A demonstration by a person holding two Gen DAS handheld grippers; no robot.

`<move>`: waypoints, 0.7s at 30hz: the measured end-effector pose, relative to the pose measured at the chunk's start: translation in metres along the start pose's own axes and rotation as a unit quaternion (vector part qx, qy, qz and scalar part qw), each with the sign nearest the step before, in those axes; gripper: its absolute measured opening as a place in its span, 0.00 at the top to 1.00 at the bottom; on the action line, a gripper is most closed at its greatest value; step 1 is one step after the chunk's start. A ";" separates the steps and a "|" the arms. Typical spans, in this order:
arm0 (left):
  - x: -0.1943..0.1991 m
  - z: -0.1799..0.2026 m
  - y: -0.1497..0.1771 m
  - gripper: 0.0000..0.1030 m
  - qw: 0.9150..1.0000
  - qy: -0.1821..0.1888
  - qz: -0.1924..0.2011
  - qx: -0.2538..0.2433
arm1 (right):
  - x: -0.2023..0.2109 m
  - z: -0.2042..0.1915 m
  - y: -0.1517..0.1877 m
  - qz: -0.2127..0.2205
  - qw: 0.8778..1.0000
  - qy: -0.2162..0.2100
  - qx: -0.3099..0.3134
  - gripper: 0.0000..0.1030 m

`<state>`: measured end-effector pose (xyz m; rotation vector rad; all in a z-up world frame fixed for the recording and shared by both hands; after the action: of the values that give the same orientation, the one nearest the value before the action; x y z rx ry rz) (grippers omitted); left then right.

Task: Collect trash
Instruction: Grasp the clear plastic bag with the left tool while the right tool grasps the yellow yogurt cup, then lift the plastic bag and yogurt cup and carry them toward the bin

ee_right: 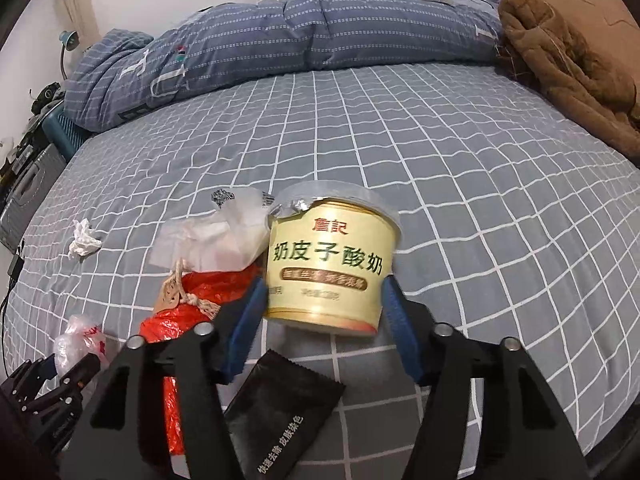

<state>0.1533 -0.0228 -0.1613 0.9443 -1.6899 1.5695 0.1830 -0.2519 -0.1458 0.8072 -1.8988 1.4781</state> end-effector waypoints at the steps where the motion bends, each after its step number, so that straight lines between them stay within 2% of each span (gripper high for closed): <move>1: 0.001 -0.001 0.001 0.49 1.000 0.000 0.000 0.001 | 0.003 0.000 -0.002 0.008 1.000 0.007 0.007 0.82; 3: 0.001 -0.003 0.002 0.49 1.000 -0.002 -0.001 0.002 | 0.007 -0.002 -0.007 0.012 1.000 0.015 0.016 0.90; 5: 0.000 -0.004 0.004 0.49 1.000 -0.003 -0.004 0.002 | 0.005 -0.005 -0.011 0.009 0.999 0.022 0.025 0.87; 7: 0.000 -0.005 0.006 0.49 1.000 -0.002 -0.006 0.004 | 0.004 -0.005 -0.012 0.005 0.999 0.025 0.028 0.47; 8: 0.001 -0.005 0.007 0.49 1.000 -0.002 -0.006 0.004 | 0.001 -0.005 -0.011 0.000 0.999 0.017 0.027 0.43; 11: 0.000 -0.005 0.006 0.49 1.000 -0.001 -0.006 0.005 | -0.013 0.002 -0.008 -0.020 0.999 0.025 0.023 0.41; 12: -0.001 -0.005 0.005 0.49 1.000 -0.001 -0.006 0.005 | -0.017 0.004 -0.008 -0.024 0.999 0.026 0.019 0.38; 15: -0.002 -0.005 0.004 0.49 1.000 -0.001 -0.006 0.006 | -0.036 0.008 -0.007 -0.047 0.999 0.009 -0.003 0.33; 21: -0.005 -0.006 0.004 0.49 1.000 -0.001 -0.007 0.006 | -0.047 0.005 -0.007 -0.059 0.998 0.019 0.004 0.32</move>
<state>0.1532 -0.0161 -0.1672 0.9638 -1.6730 1.5717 0.2180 -0.2531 -0.1779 0.8730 -1.7882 1.4193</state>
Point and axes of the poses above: each gripper's, at about its wrist camera, not at the fingertips, and x roughly against the way its jaws point, z to its right, y to its underside, the point moved 9 cm from there along -x, roughly the way its jaws point, and after that the axes turned 5 degrees about -y, right-handed, at the moved point
